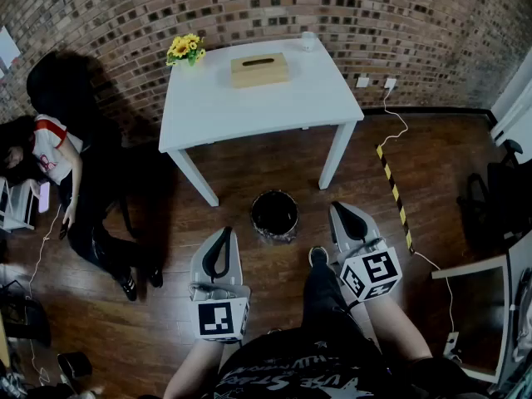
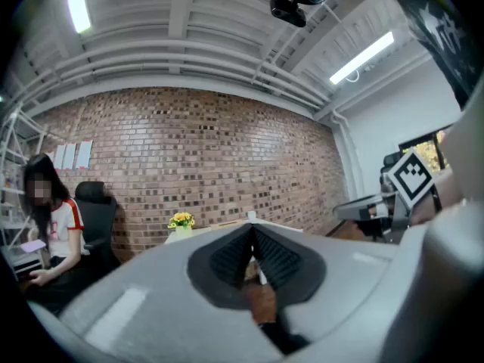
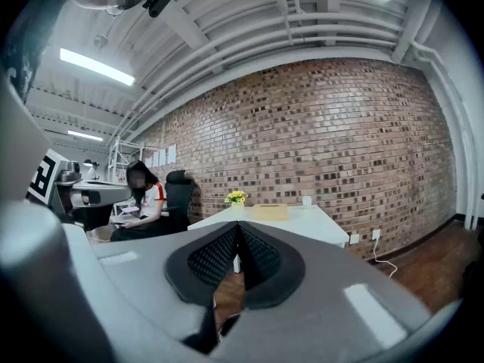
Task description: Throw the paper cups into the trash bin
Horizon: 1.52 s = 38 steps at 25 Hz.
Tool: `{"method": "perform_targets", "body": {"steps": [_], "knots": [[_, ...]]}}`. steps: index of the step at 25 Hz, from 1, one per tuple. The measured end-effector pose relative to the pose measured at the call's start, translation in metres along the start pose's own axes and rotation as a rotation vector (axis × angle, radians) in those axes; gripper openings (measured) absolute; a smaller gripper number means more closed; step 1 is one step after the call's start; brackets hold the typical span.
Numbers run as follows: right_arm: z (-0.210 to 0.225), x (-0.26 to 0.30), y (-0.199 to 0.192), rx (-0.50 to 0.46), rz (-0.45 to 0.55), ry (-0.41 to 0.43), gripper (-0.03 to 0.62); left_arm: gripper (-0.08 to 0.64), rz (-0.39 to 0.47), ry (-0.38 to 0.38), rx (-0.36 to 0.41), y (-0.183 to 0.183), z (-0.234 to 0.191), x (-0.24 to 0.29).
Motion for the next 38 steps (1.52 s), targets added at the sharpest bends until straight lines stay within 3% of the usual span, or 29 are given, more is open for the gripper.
{"method": "perform_targets", "body": {"steps": [6,12,16,24,31,38], "knots": [[0.095,0.063,0.040,0.043,-0.006,0.011,0.008,0.005,-0.057,0.102,-0.047,0.037,0.003,0.092],[0.193,0.133,0.076,0.026,-0.001,0.063,0.008,0.005,-0.069,0.141,-0.022,0.073,0.023,0.200],[0.232,0.166,0.086,0.018,-0.014,0.088,0.008,0.005,-0.067,0.170,-0.030,0.091,0.030,0.248],[0.265,0.184,0.084,0.063,-0.009,0.064,0.008,0.005,-0.076,0.155,-0.016,0.095,0.041,0.284],[0.265,0.178,0.096,0.067,0.056,-0.045,0.008,0.005,-0.077,0.086,-0.043,0.086,0.035,0.304],[0.270,0.189,0.118,0.043,0.102,-0.149,0.008,0.005,-0.022,0.006,-0.014,0.094,0.013,0.324]]}}
Point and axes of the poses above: the fingertips, and each gripper's own axes: x forward along the fingers, z to its right, y out of its top, the point moved 2 cm from there along -x, backward along the fingers, and after that the axes turned 13 degrees about -z, right-handed, at the moved point
